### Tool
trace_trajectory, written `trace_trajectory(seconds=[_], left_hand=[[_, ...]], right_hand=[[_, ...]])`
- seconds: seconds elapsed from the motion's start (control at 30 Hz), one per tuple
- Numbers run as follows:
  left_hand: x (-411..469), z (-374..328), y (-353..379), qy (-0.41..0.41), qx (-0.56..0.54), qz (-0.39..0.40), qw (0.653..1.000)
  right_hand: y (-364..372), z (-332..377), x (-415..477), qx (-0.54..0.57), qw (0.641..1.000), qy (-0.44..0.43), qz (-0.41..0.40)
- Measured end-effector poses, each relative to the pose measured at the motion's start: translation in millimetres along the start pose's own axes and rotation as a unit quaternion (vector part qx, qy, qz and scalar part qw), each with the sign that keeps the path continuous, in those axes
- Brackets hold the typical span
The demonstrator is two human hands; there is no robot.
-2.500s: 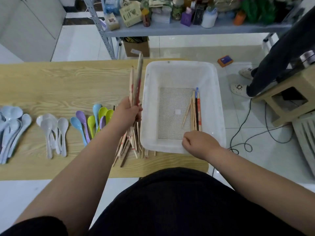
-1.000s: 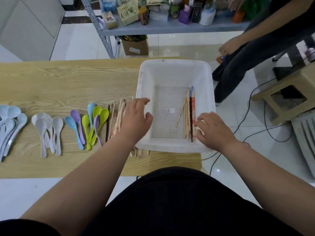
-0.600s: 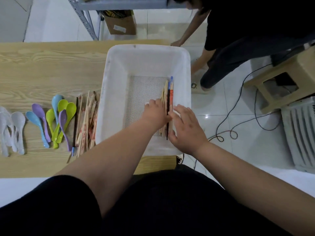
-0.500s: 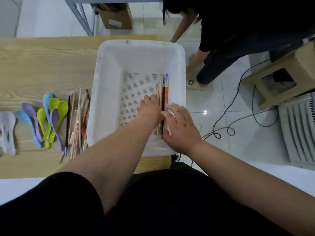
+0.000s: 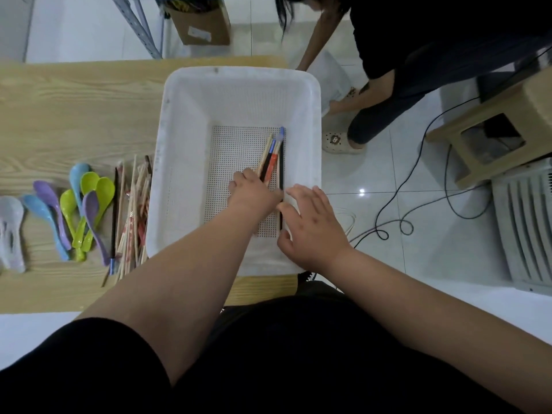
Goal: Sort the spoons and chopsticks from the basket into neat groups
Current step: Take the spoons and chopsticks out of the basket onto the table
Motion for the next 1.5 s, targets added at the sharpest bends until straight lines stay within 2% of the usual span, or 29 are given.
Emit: trace_trajectory(seconds=[0.17,0.5,0.77,0.93,1.07,1.17,1.5], left_hand=[[-9,-5,4,0.023,0.024,-0.035,0.999],[-10,-6,5,0.017,0.026,-0.021,0.999],[-12,-3,10,0.043,0.043,-0.061,0.996],[-2,0,1,0.034,0.013,-0.012,0.999],[2,11,-11,0.032,0.043,0.027,0.998],[-4,15,-11,0.049,0.086,0.010,0.995],[-9,22,-5,0.071,0.072,-0.012,0.995]], right_hand=[[1,1,0,-0.012,1.000,0.017,0.013],[1,2,0,-0.018,1.000,0.022,0.007],[2,1,0,-0.024,1.000,0.018,0.004],[4,-2,0,-0.032,0.999,0.003,0.003],[9,1,1,-0.080,0.995,-0.066,-0.001],[11,0,4,-0.079,0.992,-0.102,0.003],[6,1,6,-0.086,0.991,-0.078,0.064]])
Point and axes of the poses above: each hand's wrist, its own x-axis towards the middle knuckle, its own y-axis out of the palm, z = x × y, the point moved 2 cm from there along x, towards the middle knuckle, and after that the axes turned 13 degrees about x, right-handed, at the moved point
